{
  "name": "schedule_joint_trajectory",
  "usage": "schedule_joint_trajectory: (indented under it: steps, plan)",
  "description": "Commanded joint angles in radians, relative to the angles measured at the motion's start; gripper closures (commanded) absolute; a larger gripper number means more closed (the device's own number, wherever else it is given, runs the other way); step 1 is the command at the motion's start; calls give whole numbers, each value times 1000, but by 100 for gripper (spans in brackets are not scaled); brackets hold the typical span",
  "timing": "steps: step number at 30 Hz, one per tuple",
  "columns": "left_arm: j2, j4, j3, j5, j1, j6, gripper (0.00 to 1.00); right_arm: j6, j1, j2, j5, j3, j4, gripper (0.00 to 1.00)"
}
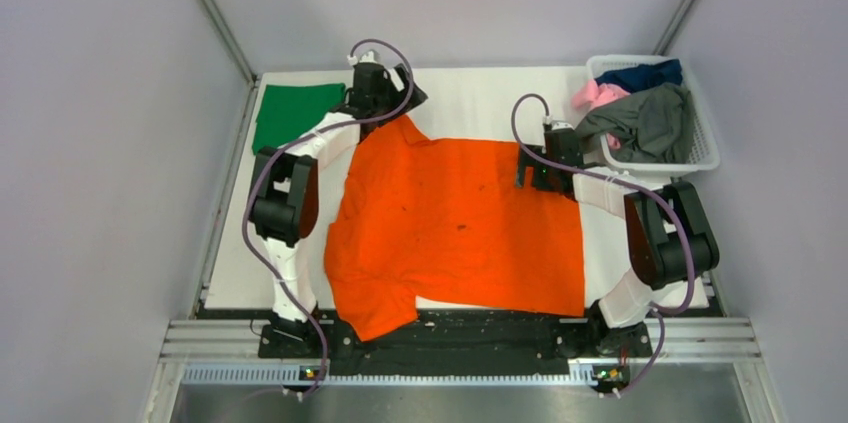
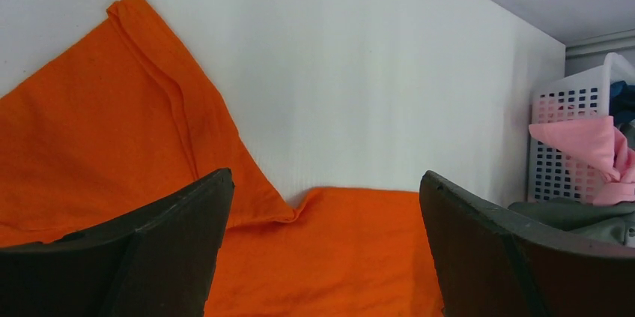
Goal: Fold and stack the t-shirts
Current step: Flatten out the tshirt
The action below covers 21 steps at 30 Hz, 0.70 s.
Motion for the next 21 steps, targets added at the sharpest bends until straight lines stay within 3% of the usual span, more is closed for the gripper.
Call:
schedule_joint_trajectory:
  steps: [1, 21]
  plan:
    - [-25, 40, -65, -18, 2, 14, 1, -6, 7, 12, -2, 31, 5, 1]
    - [178, 16, 19, -24, 1, -39, 1, -7, 7, 52, -7, 46, -2, 1]
